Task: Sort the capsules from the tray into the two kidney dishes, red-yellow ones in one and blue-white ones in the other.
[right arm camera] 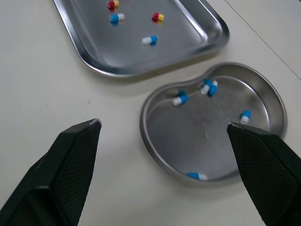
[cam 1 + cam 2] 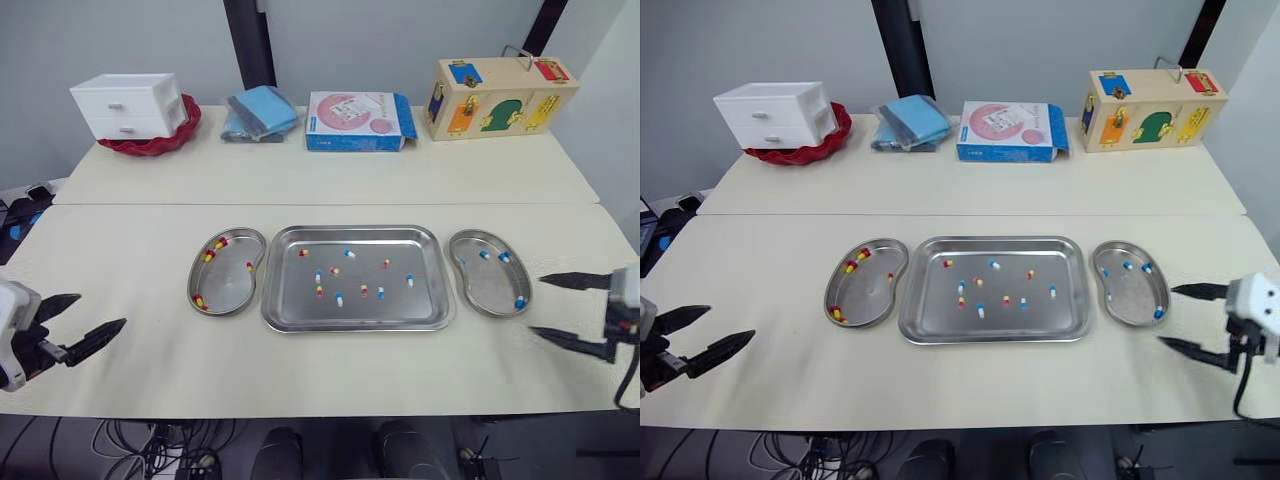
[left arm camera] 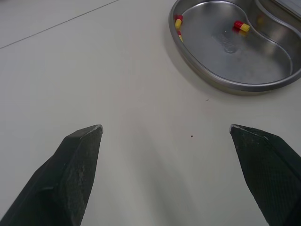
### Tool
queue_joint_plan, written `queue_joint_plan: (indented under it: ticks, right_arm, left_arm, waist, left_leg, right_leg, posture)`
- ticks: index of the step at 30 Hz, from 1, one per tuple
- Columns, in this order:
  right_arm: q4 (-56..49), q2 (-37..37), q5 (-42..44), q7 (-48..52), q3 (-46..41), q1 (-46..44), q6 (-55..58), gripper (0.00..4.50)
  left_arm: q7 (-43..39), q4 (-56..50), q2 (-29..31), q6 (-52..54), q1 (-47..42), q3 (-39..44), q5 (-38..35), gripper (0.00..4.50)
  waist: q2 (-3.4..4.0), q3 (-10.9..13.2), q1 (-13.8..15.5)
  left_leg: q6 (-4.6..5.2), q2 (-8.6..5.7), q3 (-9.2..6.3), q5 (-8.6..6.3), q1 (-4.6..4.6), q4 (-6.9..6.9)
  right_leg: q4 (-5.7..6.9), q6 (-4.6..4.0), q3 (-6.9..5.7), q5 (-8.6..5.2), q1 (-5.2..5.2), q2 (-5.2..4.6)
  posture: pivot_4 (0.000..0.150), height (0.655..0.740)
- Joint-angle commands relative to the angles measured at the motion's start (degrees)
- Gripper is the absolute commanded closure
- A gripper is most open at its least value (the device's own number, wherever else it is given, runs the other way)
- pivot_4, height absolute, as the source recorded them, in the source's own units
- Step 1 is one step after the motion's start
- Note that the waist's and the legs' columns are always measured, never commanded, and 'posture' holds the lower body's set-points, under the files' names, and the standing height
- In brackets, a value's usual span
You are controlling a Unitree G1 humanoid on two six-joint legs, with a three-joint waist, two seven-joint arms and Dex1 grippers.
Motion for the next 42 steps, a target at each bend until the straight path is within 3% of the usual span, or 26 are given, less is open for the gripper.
queue_joint_plan:
  ticks: [1, 10, 21, 32, 35, 37, 40, 42]
  right_arm:
    - [-9.27, 3.54, 1.89, -4.92, -0.55, 2.12, 1.17, 0.0]
    - [-14.53, 9.09, 1.63, -10.24, 3.93, 3.52, 3.02, 0.0]
    - [-20.47, 11.17, 1.32, -14.32, 9.56, 2.59, 4.62, 0.0]
    - [-24.56, 12.01, 1.04, -18.28, 12.69, 3.6, 6.53, 0.0]
    - [-25.34, 12.63, 0.82, -19.55, 12.89, 4.44, 6.63, 0.0]
    - [-25.9, 13.03, 0.57, -20.3, 13.23, 4.7, 6.68, 0.0]
    - [-26.88, 13.37, 0.46, -21.51, 13.71, 4.7, 6.98, 0.0]
    - [-27.48, 13.43, 0.57, -22.22, 13.74, 4.64, 7.35, 0.0]
  left_arm:
    - [-0.69, -2.59, 1.25, 0.88, -1.0, 1.68, -1.28, 0.02]
    - [-3.56, -6.96, 3.71, 3.02, -5.28, -1.85, -2.37, 0.02]
    - [-6.41, -9.8, 6.53, 6.92, -20.09, -16.83, -4.43, 0.02]
    - [-11.65, 1.33, 1.75, -1.51, -39.92, -38.63, 4.02, 0.02]
    - [-13.63, 6.95, -1.22, -4.09, -45.96, -43.18, 6.59, 0.59]
    - [-14.54, 11.76, -4.06, -6.31, -50.19, -46.52, 9.06, 1.22]
    - [-15.8, 20.41, -8.33, -11.13, -56.18, -50.43, 13.12, 1.22]
    - [-16.42, 26.0, -10.78, -13.79, -59.8, -52.06, 15.23, 1.53]
  waist:
    - [0.0, 0.0, 0.18]
    - [-0.14, 0.0, 0.93]
    - [-0.2, 0.02, 1.25]
    - [-0.2, 0.02, 1.43]
    - [-0.21, 0.02, 1.55]
    - [-0.21, 0.02, 1.6]
    - [-0.21, 0.01, 2.02]
    - [-0.21, 0.01, 2.1]
  left_leg:
    - [0.0, 0.0, 0.0, 0.0, 0.01, 0.0]
    - [0.0, 0.03, -0.03, 0.0, 0.02, -0.01]
    - [0.0, 0.04, -0.05, 0.0, -0.02, -0.02]
    - [0.0, 0.03, -0.09, 0.01, -0.07, 0.01]
    - [-0.01, 0.02, -0.15, 0.01, -0.13, 0.05]
    - [-0.01, 0.01, -0.18, 0.01, -0.14, 0.07]
    - [0.0, -0.01, -0.25, 0.01, -0.16, 0.14]
    - [0.0, -0.02, -0.25, 0.01, -0.18, 0.18]
  right_leg:
    - [0.0, 0.0, 0.0, 0.0, 0.0, 0.0]
    - [0.0, -0.01, -0.03, 0.0, -0.01, 0.03]
    - [0.01, -0.01, -0.05, 0.0, -0.04, 0.05]
    - [0.02, -0.01, -0.08, 0.0, -0.06, 0.09]
    - [0.02, -0.02, -0.14, 0.01, -0.07, 0.09]
    - [0.02, -0.02, -0.16, 0.01, -0.07, 0.1]
    - [0.03, -0.02, -0.22, 0.01, -0.04, 0.1]
    - [0.03, -0.02, -0.21, 0.01, -0.04, 0.1]
  posture:
    - [0.15, 0.74]
    - [0.15, 0.74]
    - [0.15, 0.74]
    - [0.15, 0.74]
    - [0.15, 0.74]
    - [0.15, 0.74]
    - [0.15, 0.74]
    - [0.15, 0.74]
